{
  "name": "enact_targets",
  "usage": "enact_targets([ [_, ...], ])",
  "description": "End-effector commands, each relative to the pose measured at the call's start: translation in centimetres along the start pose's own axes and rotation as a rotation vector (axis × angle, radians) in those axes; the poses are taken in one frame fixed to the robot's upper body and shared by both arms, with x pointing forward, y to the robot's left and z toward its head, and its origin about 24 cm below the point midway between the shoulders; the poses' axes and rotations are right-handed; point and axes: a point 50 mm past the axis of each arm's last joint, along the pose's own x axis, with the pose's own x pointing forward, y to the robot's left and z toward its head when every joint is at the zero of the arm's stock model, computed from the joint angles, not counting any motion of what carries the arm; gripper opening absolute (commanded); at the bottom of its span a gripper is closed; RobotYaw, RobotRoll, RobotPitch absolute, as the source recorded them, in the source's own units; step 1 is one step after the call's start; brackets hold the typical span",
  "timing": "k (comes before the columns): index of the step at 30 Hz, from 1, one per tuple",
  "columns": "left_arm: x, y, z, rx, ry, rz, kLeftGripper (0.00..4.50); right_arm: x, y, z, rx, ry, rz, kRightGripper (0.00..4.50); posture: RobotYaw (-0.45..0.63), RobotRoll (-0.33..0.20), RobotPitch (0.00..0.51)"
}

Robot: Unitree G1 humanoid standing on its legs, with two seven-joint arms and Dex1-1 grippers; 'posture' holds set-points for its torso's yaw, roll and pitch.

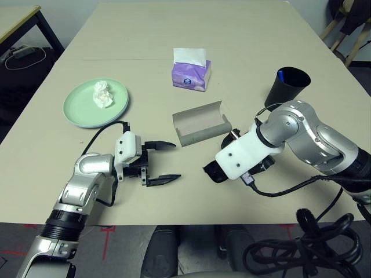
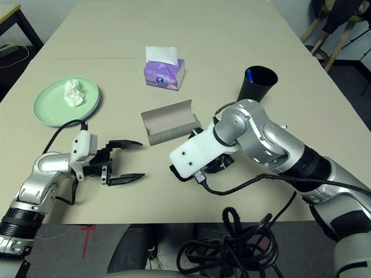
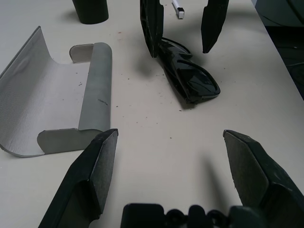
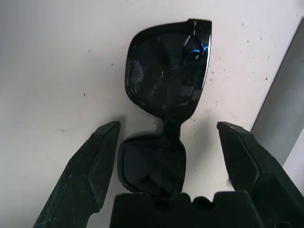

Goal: Organize and tidy the items on the table.

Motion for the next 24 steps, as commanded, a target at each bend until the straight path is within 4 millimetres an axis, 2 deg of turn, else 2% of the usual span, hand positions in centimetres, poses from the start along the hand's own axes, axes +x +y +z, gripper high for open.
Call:
enact_targets([
  [1,0.38,-0.42,0.05,0.010,0.007,-0.018,4.48,0.17,-0.03,0.07,-0.005,0.008,0.019,4.50,0.14,0.000,0.165],
  [8,0.45,-0.43,0.03,0.011,0.005,-0.012,4.48,0.42,-0.02,-0.01,0.043,0.022,0.039,4.50,0.14,0.000,0.162],
  [24,0.44,-0.41,0.00,0.014,0.008,-0.006,4.48,0.48,-0.43,-0.13,-0.003,0.029,0.006,4.50,0.14,0.000,0.158],
])
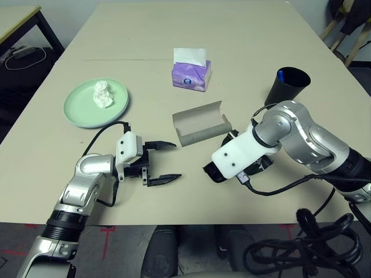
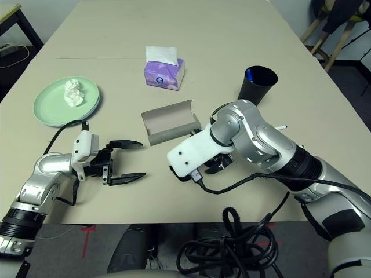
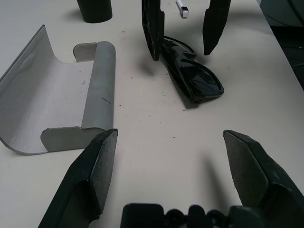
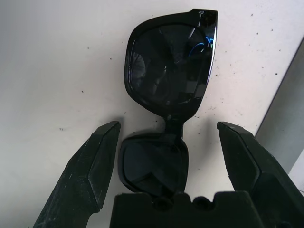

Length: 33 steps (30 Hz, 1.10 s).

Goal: Organize and tidy the items on the table.

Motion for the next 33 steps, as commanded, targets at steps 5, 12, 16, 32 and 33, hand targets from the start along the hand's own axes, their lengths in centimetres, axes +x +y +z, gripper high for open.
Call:
enact_targets([
  [5,0.34,-0.45,0.09,0.015,0.007,-0.022,4.48,-0.16,-0.40,0.44,-0.015,-0.019,-0.020,4.50,0.14,0.000,0.158],
  [12,0.29,-0.44,0.06,0.014,0.012,-0.022,4.48,-0.25,-0.52,0.56,-0.008,-0.023,-0.017,4.50,0.14,0.000,0.154],
  [16,0.30,-0.39,0.09,0.015,0.013,-0.023,4.50,-0.20,-0.49,0.47,-0.003,-0.021,-0.012,4.32,0.14,0.000,0.154],
  [32,0.32,-0.55,0.24,0.014,0.016,-0.026,4.50,0.42,0.13,-0.08,-0.014,-0.001,0.024,0.03,0.14,0.000,0.154],
  [33,0.31,-0.56,0.24,0.013,0.016,-0.026,4.50,0.42,0.14,-0.11,-0.014,-0.001,0.024,0.03,0.14,0.000,0.153],
])
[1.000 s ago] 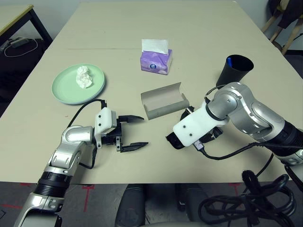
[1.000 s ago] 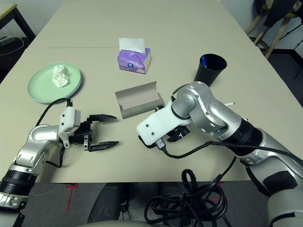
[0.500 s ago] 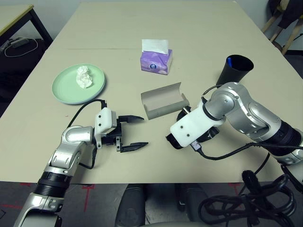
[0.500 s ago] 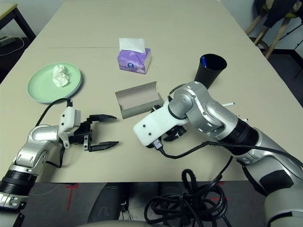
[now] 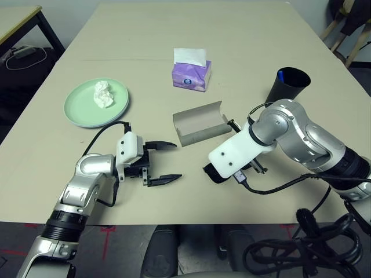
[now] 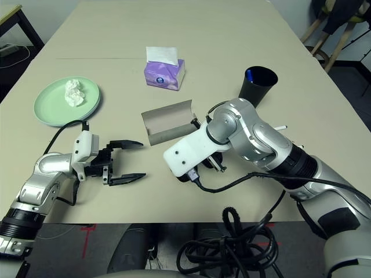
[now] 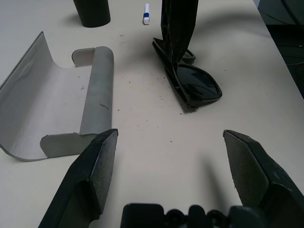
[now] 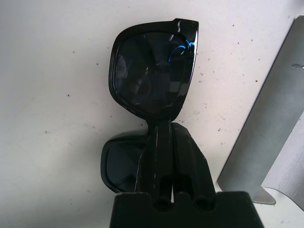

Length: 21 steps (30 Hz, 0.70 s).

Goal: Organize and tidy the items on the table.

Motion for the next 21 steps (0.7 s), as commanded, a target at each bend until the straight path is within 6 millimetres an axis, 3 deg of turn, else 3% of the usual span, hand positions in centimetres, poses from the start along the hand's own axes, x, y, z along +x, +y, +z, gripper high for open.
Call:
enact_targets([
  [1,0.2,-0.4,-0.1,-0.001,0.019,-0.017,4.50,0.6,0.6,-0.4,0.013,0.000,0.043,0.03,0.14,0.000,0.153],
  [5,0.2,-0.4,-0.1,-0.002,0.021,-0.019,4.50,0.5,0.5,-0.4,0.018,0.001,0.035,0.03,0.14,0.000,0.152],
  [6,0.2,-0.4,-0.1,-0.002,0.021,-0.019,4.50,0.4,0.4,-0.4,0.020,0.002,0.029,0.24,0.14,0.000,0.151],
  [10,0.1,-0.3,-0.1,-0.002,0.022,-0.019,4.50,0.0,-0.1,-0.3,0.026,0.000,0.010,1.43,0.14,0.000,0.150],
  [18,0.2,-0.3,-0.1,-0.002,0.022,-0.019,4.50,-0.4,-0.4,0.2,0.059,-0.020,0.016,4.46,0.13,0.000,0.147],
  [21,0.2,-0.3,-0.1,-0.002,0.021,-0.017,4.50,-0.2,-0.3,0.2,0.066,-0.019,0.022,4.46,0.14,0.000,0.147],
])
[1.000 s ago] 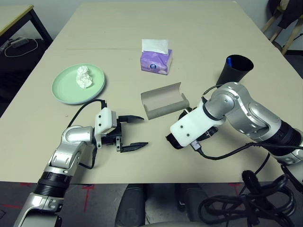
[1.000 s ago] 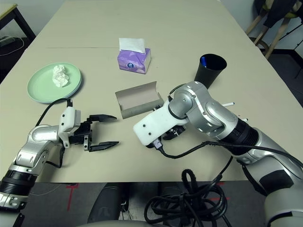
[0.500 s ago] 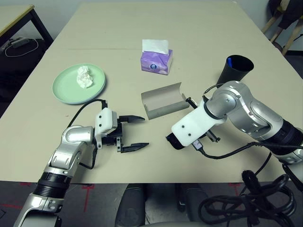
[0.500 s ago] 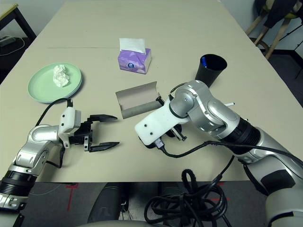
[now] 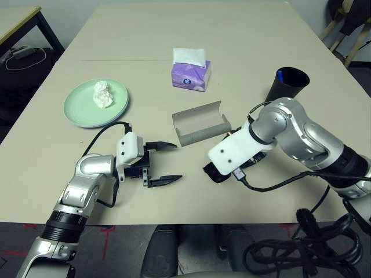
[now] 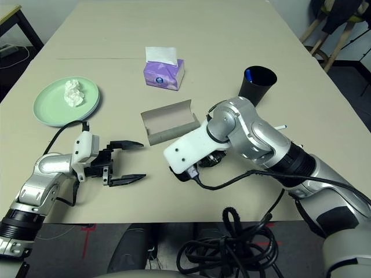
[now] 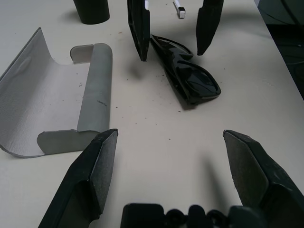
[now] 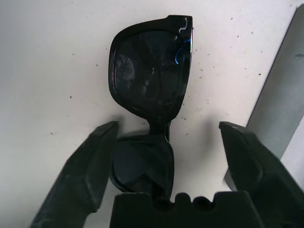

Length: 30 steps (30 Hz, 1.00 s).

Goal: Organize and tidy the items on the table.

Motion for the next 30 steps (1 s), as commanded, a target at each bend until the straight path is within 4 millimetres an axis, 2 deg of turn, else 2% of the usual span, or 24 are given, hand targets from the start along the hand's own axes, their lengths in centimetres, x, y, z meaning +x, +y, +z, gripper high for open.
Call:
enact_targets([
  [1,0.3,-0.2,0.0,0.006,0.015,-0.017,4.50,-0.1,0.1,0.4,-0.009,-0.012,0.005,4.46,0.14,0.000,0.147],
  [28,0.3,-0.5,-0.1,0.005,0.020,-0.016,4.50,1.1,0.7,-0.5,-0.018,0.031,0.061,4.46,0.14,0.000,0.147],
  [30,0.3,-0.5,-0.1,0.005,0.021,-0.016,4.50,1.2,0.8,-0.5,-0.014,0.031,0.063,4.10,0.14,0.000,0.147],
])
